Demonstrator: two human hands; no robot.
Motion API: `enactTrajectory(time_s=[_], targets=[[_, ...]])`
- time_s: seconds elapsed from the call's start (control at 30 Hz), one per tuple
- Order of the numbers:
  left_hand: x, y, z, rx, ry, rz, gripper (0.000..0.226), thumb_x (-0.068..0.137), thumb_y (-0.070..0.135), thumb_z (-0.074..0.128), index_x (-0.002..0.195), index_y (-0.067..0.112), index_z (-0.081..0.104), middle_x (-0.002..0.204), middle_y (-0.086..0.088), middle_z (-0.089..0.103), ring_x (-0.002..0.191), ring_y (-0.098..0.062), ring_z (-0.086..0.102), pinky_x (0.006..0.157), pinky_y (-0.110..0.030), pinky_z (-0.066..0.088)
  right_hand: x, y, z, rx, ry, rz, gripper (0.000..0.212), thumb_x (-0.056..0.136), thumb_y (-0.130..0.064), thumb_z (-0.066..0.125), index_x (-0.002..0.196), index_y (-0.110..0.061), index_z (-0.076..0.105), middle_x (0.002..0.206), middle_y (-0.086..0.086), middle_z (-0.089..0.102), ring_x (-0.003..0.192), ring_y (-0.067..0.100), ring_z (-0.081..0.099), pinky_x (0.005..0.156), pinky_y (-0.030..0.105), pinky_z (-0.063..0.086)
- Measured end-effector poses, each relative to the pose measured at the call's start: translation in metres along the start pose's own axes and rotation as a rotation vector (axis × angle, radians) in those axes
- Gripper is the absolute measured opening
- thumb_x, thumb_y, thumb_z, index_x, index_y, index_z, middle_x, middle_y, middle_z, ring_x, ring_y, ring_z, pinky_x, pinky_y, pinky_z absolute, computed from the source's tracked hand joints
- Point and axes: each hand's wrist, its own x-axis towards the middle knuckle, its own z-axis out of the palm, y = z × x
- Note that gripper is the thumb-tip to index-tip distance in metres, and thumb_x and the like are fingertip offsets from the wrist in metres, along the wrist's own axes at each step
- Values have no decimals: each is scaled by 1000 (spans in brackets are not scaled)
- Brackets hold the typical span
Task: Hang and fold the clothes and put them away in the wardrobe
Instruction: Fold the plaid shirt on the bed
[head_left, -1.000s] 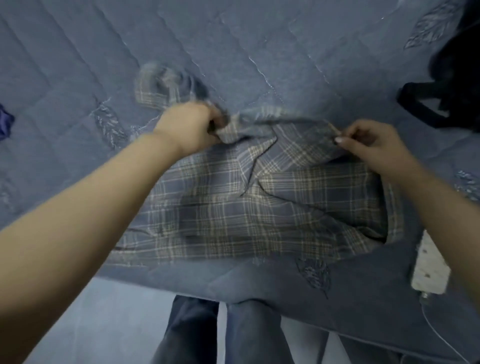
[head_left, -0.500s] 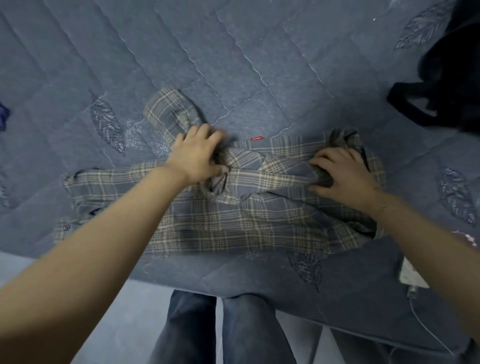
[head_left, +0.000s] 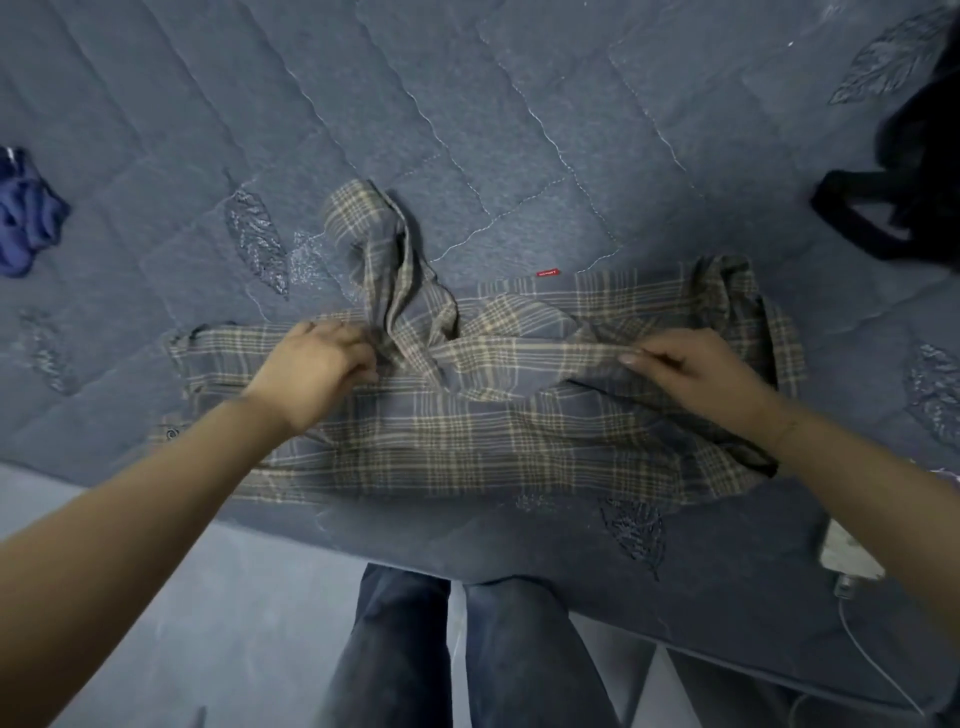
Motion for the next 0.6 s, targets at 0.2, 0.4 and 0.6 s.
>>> enactTrajectory(time_s=[0.2, 0.4, 0.6], targets=[[34, 28, -1, -134, 285, -4, 34, 90, 26, 66, 123, 20, 58, 126, -1, 56, 114, -27, 51, 88, -40, 34, -14, 8, -12, 44, -35, 113, 44, 85, -39, 56, 116, -12, 71, 106, -5, 72, 92, 5, 67, 82, 18, 50], [108, 11, 18, 17, -203, -95, 66, 79, 36, 73, 139, 37, 44, 157, 2, 25, 146, -23, 15, 116, -50, 7, -7, 13, -1, -93, -65, 129, 29, 92, -39, 56, 98, -18, 74, 76, -5, 71, 61, 4, 59, 55, 8, 39], [74, -25, 25, 14, -22, -170, 36, 83, 37, 72, 113, 18, 68, 124, -5, 58, 120, -29, 44, 98, -40, 26, -5, 19, 1, 144, 51, 219, 33, 92, -33, 57, 83, -5, 72, 66, 12, 63, 58, 1, 48, 54, 10, 36]])
